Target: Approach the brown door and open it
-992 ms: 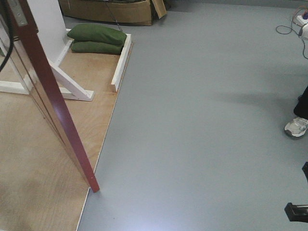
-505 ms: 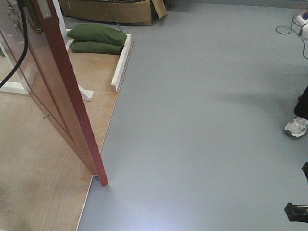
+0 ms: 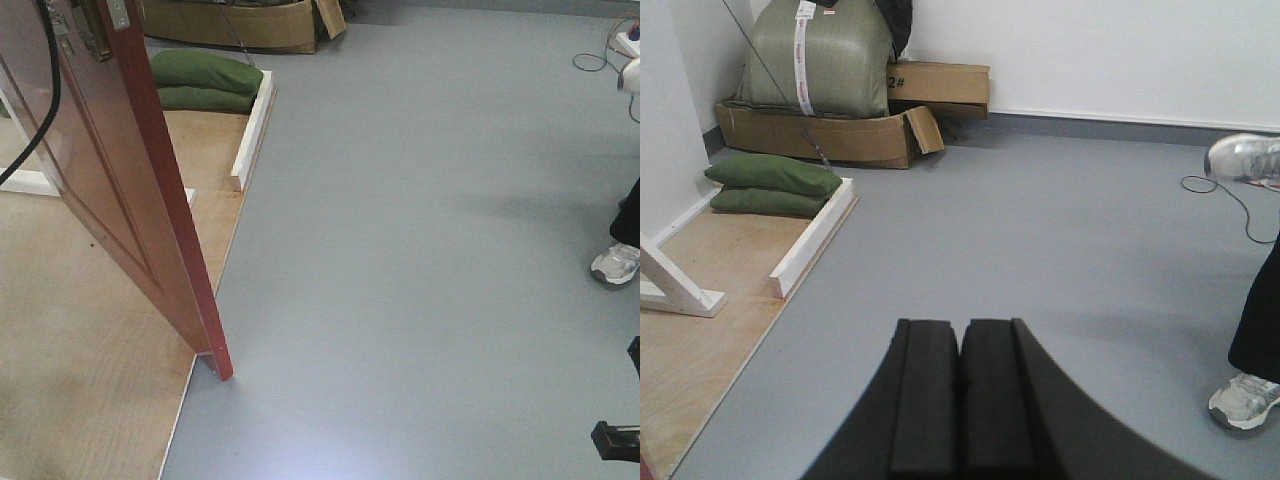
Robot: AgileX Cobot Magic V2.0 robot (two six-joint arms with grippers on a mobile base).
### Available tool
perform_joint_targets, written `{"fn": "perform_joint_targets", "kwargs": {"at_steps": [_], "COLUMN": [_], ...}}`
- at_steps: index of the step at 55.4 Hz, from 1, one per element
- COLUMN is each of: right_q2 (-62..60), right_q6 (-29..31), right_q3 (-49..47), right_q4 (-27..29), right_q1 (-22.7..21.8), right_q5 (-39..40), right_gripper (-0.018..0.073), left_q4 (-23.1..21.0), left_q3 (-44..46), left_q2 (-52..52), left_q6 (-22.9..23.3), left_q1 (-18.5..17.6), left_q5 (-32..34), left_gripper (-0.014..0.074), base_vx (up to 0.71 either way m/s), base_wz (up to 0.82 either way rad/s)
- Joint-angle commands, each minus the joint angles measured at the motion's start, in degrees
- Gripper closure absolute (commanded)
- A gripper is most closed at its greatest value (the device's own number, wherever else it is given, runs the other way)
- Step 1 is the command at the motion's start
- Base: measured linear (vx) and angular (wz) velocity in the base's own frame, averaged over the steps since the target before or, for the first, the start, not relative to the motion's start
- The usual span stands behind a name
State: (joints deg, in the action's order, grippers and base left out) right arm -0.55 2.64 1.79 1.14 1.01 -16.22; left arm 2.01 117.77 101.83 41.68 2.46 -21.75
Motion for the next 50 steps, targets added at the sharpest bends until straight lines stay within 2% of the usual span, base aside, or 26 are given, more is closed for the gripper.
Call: {"fn": "perform_joint_targets", "kwargs": {"at_steps": [1,50], "right_q2": [-0.7,-0.7], "right_q6": [0.3,0.3], "right_q3": [0.2,0.2], "right_q4": [-0.4,-0.4], "right_q1": [-0.1,-0.1], "right_q5": [4.7,4.7], "right_gripper": [0.0559,0.0559], "left_q4": [-0.1,-0.1], "left_q3": [1.6,1.6], "left_q2": [-2.7,-2.7], "left_q6": [0.1,0.1], "left_q1": [-0.1,-0.1], "left_q5": [4.9,4.8], "left_gripper": [0.06,0.06], "base_vx": [0.0,0.0], "base_wz": [0.0,-0.02]}}
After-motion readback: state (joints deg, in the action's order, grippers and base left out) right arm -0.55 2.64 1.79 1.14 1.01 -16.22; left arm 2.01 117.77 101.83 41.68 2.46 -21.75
